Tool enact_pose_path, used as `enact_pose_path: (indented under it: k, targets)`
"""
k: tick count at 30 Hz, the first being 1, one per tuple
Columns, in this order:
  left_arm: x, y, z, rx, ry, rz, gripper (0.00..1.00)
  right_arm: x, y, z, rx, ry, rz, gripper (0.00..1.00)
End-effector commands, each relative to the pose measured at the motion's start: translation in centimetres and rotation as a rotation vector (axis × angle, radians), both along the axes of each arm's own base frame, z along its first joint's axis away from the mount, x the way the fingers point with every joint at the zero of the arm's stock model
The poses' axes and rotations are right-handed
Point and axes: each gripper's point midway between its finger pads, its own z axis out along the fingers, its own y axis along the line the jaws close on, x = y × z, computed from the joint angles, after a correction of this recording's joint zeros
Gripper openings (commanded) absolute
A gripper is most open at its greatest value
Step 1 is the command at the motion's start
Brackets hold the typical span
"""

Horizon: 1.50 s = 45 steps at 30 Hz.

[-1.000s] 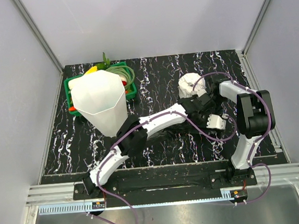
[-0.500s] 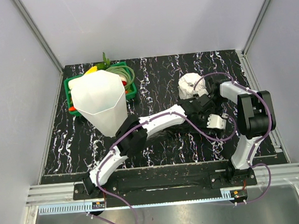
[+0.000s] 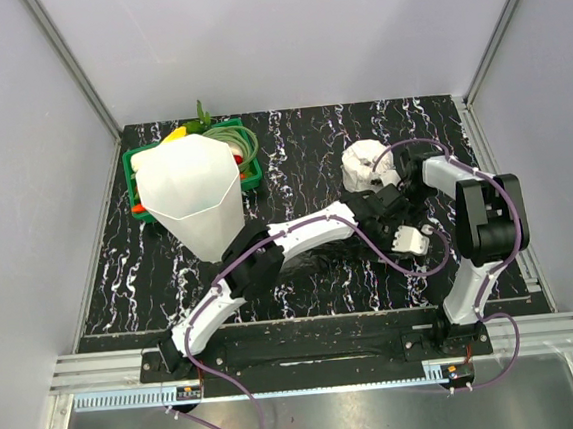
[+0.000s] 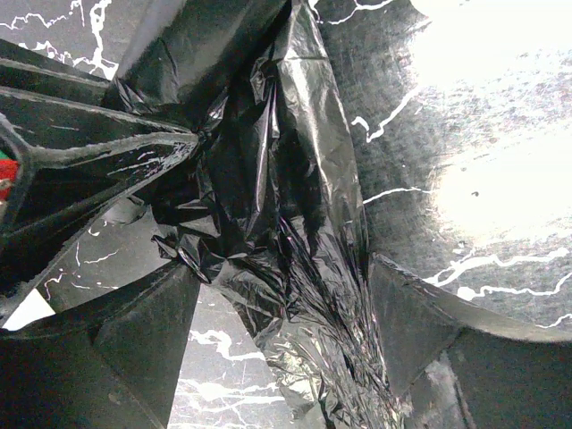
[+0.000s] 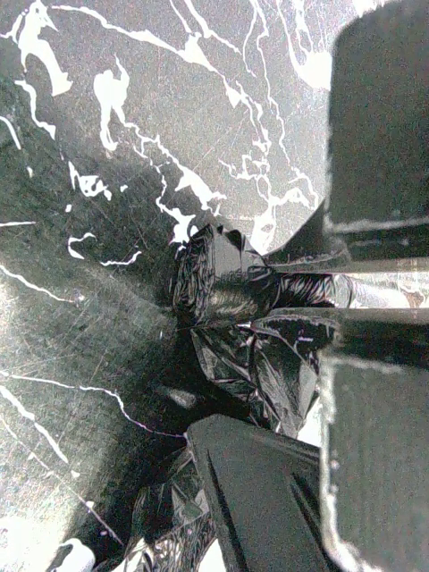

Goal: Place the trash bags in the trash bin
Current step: Tear the trash bag at the center of the board.

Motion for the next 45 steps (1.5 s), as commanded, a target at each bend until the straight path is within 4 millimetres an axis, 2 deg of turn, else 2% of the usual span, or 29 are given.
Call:
enact_pose_path:
  k: [1, 5, 12, 18, 30, 32, 33, 34, 39, 45]
  targets:
    - [0.4, -0.9, 2.2, -0.047, -0.026, 0.036, 0.80, -1.0, -0.5, -3.4, -0.005, 0.083, -0.056, 0.00]
    - [-0.2, -0.5, 1.0, -0.023, -0.014, -0.010, 0.80, -1.2, -0.4, -3.1, 0.004, 0.086, -0.053, 0.00]
    - [-4.5, 2.7, -1.7, 0.098, 0.131, -0.190, 0.76, -1.6, -0.2, -2.0, 0.019, 0.076, -0.025, 0.00]
    - [-5.5, 3.4, -3.3, 0.134, 0.144, -0.241, 0.68, -1.4, 0.1, -1.3, 0.036, 0.070, -0.038, 0.00]
    - [-5.5, 3.4, -5.3, 0.174, 0.131, -0.254, 0.35, -2.4, 0.5, -0.9, 0.060, 0.070, -0.042, 0.00]
    - [-5.6, 3.4, -5.3, 0.177, 0.125, -0.257, 0.25, -2.4, 0.6, -0.8, 0.067, 0.069, -0.044, 0.00]
    - [-5.5, 3.3, -5.3, 0.174, 0.124, -0.254, 0.08, -2.4, 0.7, -0.8, 0.068, 0.067, -0.043, 0.00]
    - [-5.6, 3.2, -5.3, 0.174, 0.124, -0.245, 0.00, -2.4, 0.6, -0.8, 0.065, 0.067, -0.047, 0.00]
    - [-4.7, 2.2, -3.9, 0.139, 0.091, -0.200, 0.00, -1.8, -0.5, -1.8, -0.004, 0.049, -0.077, 0.00]
    - [-2.7, 1.0, 0.5, 0.066, 0.035, -0.076, 0.00, -0.2, -5.0, -3.8, -0.254, -0.040, -0.118, 0.00]
